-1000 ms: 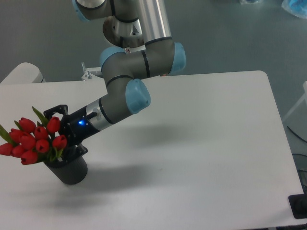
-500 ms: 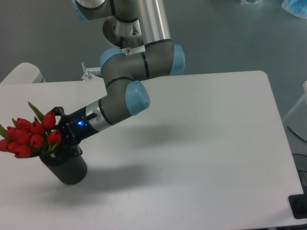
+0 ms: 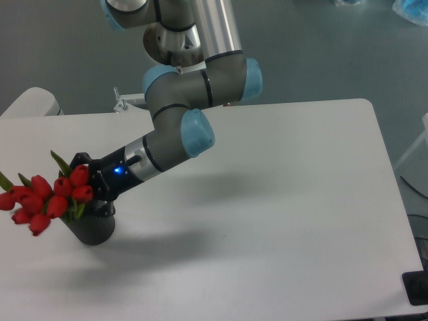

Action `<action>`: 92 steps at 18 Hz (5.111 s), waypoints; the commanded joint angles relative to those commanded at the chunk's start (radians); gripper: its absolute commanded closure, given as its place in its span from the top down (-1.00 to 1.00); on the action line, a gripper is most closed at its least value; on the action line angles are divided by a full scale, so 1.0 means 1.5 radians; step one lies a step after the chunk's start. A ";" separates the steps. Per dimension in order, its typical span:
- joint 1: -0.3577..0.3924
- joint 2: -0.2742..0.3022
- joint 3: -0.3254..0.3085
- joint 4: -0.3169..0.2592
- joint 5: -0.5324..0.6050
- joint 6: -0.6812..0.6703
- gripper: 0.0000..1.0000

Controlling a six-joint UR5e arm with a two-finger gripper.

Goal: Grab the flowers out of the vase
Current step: 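Lift the gripped tulips up out of the black vase, then carry the tulips away from the vase over the open table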

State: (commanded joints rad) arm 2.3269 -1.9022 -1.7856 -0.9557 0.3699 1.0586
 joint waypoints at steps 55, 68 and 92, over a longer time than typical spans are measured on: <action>0.171 0.055 0.114 0.022 -0.056 -0.078 -0.56; 0.174 0.021 0.147 0.009 0.336 -0.043 -0.72; 0.080 -0.071 0.258 -0.169 0.734 0.093 -0.74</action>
State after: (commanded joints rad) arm 2.4467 -2.0095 -1.3991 -1.2087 1.4708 1.1978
